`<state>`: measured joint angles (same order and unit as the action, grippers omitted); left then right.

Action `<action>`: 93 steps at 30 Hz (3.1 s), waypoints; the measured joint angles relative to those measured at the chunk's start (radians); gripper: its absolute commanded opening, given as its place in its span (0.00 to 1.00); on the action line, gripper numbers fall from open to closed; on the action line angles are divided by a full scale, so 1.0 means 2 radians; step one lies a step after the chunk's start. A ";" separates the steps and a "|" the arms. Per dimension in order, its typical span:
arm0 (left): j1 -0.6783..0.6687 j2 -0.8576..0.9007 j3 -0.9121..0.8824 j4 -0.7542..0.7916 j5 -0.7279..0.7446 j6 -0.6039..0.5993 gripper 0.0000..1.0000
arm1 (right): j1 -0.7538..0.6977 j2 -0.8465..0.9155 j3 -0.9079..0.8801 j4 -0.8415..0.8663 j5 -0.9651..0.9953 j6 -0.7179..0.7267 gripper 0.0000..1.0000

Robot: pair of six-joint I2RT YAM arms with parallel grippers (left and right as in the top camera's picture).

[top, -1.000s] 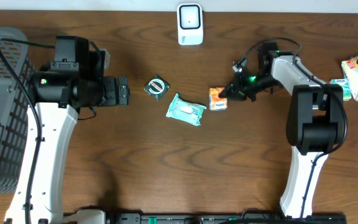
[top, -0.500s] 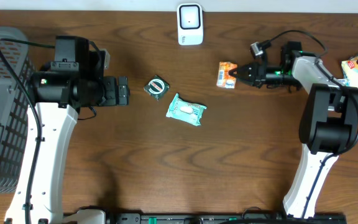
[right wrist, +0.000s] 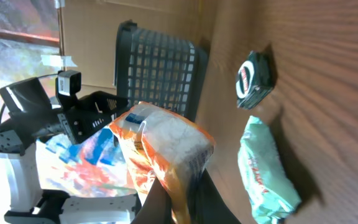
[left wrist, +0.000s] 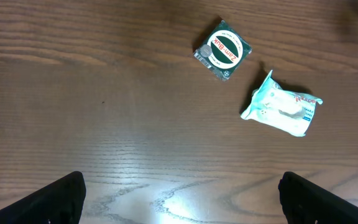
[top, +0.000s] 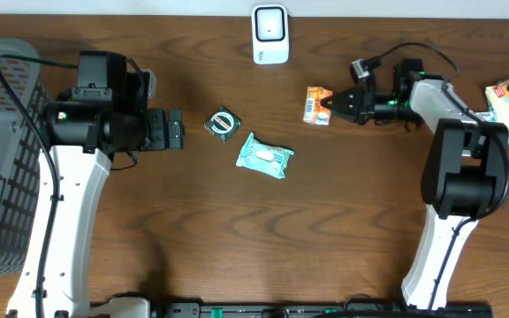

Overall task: Scan the item barcode
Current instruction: 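Lift and reorient the orange pack in the right gripper, then raise the orange pack up to the scanner and hold it there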

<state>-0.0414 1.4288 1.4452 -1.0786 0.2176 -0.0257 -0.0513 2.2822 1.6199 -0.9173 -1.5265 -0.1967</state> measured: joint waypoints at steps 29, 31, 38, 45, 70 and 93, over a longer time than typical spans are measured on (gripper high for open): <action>0.000 0.000 0.000 0.000 0.000 0.000 0.98 | 0.031 -0.210 0.000 -0.035 -0.005 -0.045 0.01; 0.000 0.000 0.000 0.000 0.000 0.000 0.98 | 0.031 -0.210 0.000 -0.035 -0.006 -0.046 0.01; 0.000 0.000 0.000 0.000 0.000 0.000 0.98 | 0.031 -0.210 0.000 -0.035 -0.001 -0.048 0.01; 0.000 0.000 0.000 0.000 0.000 0.000 0.98 | 0.048 -0.210 0.000 -0.053 0.113 -0.035 0.01; 0.000 0.000 0.000 0.000 0.000 0.000 0.98 | 0.219 -0.204 0.000 0.123 0.784 0.106 0.01; 0.000 0.000 0.000 0.000 0.000 0.000 0.98 | 0.224 0.019 0.289 0.239 0.841 -0.037 0.01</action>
<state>-0.0414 1.4288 1.4452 -1.0779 0.2173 -0.0257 0.3969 2.3211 2.1975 -0.4389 0.1547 -0.2714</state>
